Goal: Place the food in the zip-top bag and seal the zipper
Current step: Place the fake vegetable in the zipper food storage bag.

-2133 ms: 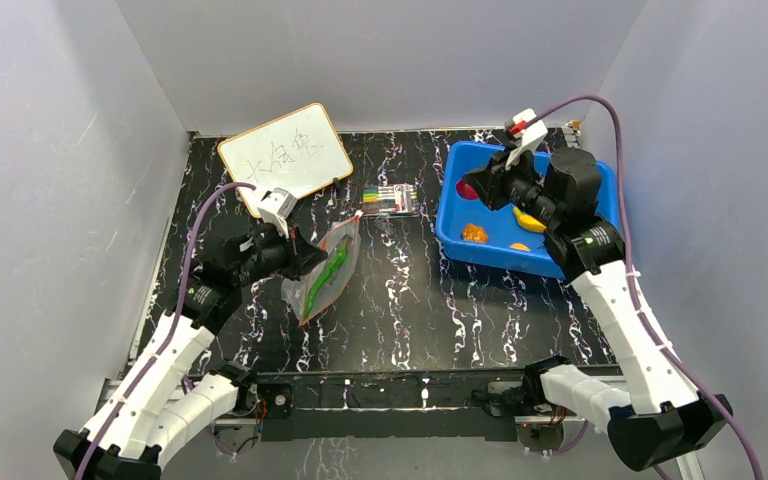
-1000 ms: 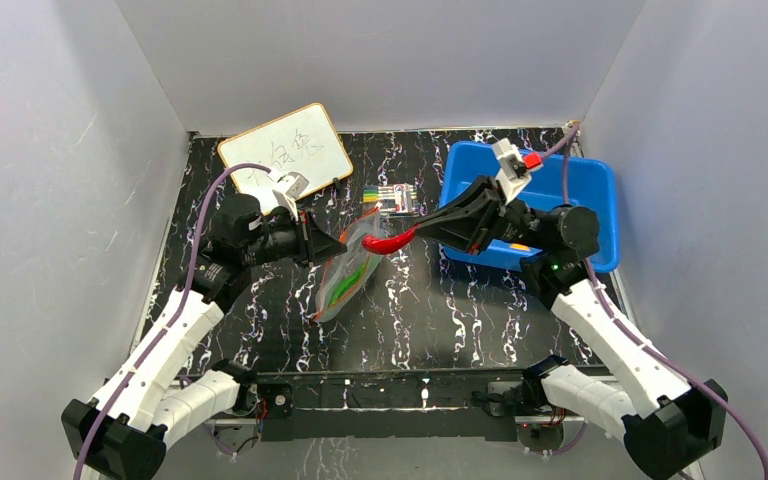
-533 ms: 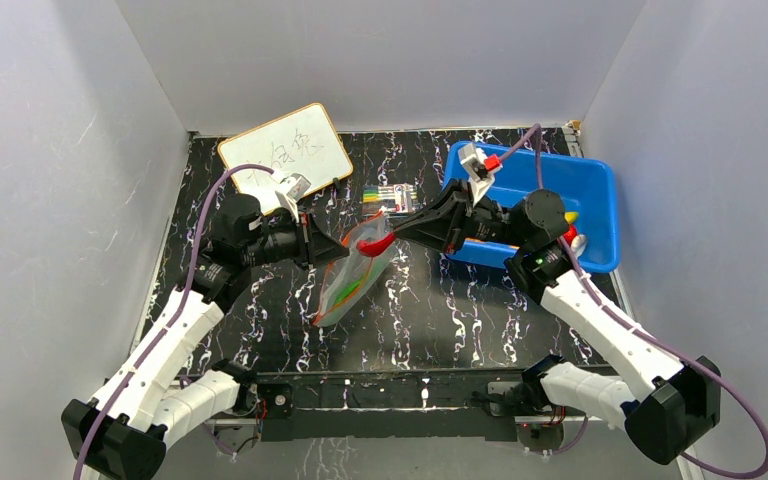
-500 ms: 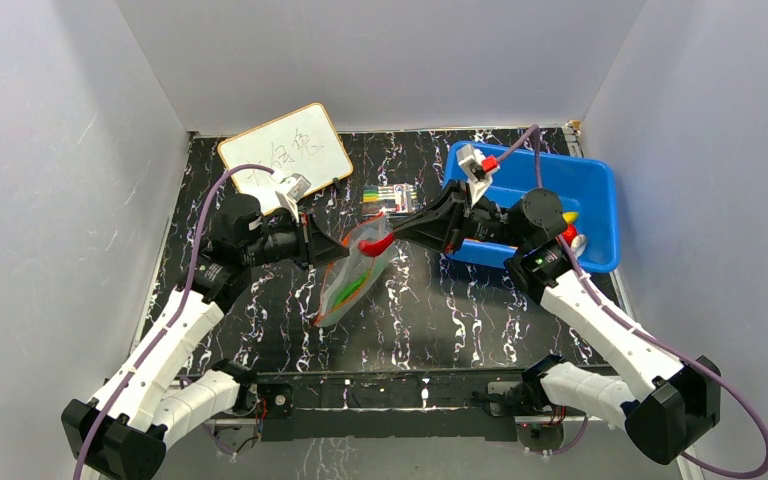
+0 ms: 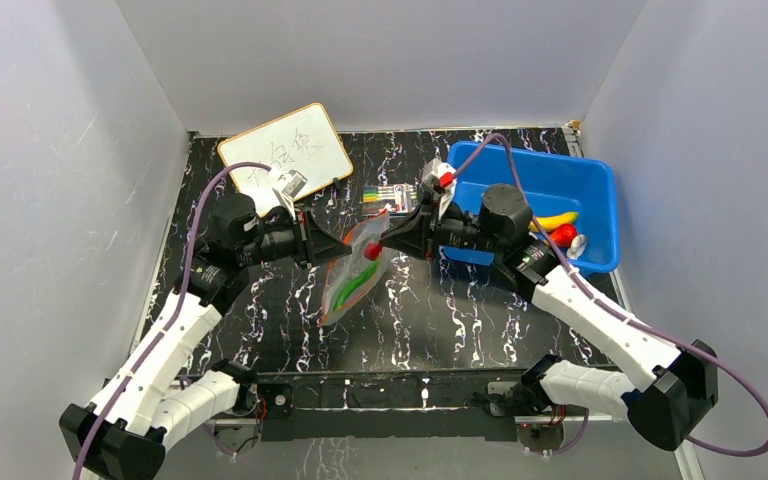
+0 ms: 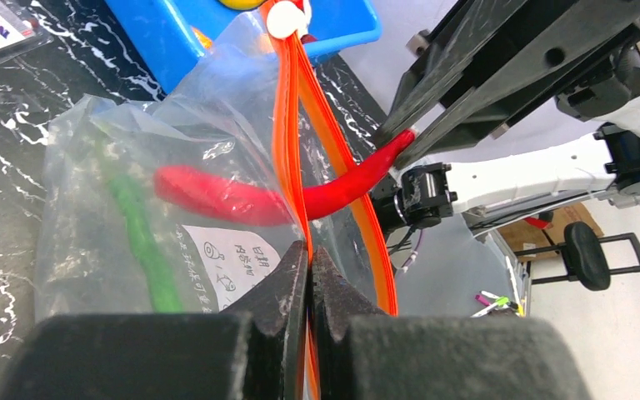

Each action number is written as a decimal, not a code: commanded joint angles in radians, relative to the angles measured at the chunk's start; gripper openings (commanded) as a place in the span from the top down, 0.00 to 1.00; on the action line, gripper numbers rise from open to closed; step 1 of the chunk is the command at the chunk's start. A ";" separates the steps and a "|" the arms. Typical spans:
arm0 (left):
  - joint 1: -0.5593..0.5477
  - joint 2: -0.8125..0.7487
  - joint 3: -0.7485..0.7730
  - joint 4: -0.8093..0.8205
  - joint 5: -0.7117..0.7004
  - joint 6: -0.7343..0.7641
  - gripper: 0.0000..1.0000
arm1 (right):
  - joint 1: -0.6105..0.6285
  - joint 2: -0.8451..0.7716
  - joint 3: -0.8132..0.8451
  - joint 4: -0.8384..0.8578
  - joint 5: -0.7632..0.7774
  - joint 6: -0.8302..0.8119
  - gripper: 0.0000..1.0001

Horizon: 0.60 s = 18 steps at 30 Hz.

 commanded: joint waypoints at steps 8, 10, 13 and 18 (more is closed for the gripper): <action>0.001 -0.022 -0.004 0.091 0.065 -0.091 1.00 | 0.198 0.082 0.140 -0.188 0.326 -0.318 1.00; 0.001 -0.024 -0.001 0.087 0.064 -0.094 1.00 | 0.230 0.103 0.157 -0.212 0.371 -0.355 1.00; 0.001 -0.029 -0.013 0.110 0.069 -0.126 1.00 | 0.277 0.133 0.181 -0.247 0.445 -0.396 1.00; 0.001 -0.048 -0.038 0.130 0.064 -0.152 1.00 | 0.315 0.150 0.165 -0.245 0.513 -0.444 1.00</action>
